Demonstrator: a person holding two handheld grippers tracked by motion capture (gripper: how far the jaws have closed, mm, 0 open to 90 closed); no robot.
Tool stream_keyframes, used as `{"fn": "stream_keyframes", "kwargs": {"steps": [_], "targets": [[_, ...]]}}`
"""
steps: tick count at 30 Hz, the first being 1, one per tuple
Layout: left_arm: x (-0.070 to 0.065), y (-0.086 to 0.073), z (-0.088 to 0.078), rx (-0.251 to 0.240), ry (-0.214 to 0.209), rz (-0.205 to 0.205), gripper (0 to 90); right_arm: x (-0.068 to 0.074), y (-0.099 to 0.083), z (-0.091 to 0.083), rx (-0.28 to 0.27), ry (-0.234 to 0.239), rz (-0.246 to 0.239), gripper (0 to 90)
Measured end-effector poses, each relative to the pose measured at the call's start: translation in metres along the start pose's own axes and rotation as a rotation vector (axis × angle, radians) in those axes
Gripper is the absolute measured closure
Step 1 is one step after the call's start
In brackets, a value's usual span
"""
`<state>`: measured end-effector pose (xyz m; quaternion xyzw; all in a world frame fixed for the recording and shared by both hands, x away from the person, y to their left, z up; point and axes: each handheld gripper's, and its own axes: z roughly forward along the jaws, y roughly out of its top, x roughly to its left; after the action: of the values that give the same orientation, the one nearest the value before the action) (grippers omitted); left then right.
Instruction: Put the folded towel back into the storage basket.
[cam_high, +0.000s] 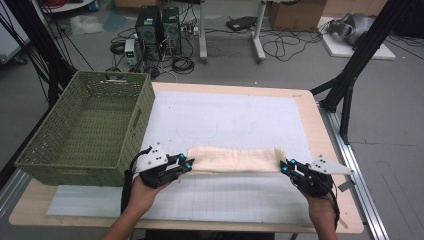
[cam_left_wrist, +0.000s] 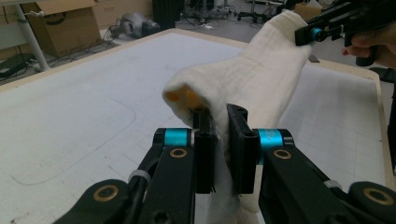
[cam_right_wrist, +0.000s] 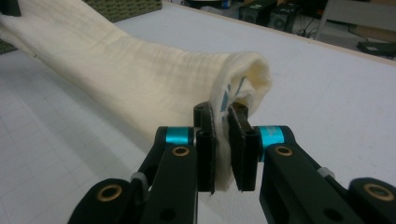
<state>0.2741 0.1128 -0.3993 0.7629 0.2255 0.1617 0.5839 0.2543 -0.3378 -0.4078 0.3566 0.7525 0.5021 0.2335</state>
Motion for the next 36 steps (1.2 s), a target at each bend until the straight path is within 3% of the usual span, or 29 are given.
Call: {"fn": "stream_keyframes", "kwargs": {"steps": [16, 23, 36], "targets": [[0.000, 0.018, -0.019, -0.065, 0.025, 0.025, 81.9, -0.009, 0.026, 0.011, -0.068, 0.035, -0.008, 81.8], [-0.001, 0.022, -0.029, -0.074, 0.053, 0.042, 82.0, -0.011, 0.040, 0.022, -0.078, 0.049, -0.039, 81.8], [0.001, 0.030, -0.050, -0.108, 0.095, 0.031, 82.1, -0.013, 0.072, 0.042, -0.096, 0.087, -0.083, 81.8]]}}
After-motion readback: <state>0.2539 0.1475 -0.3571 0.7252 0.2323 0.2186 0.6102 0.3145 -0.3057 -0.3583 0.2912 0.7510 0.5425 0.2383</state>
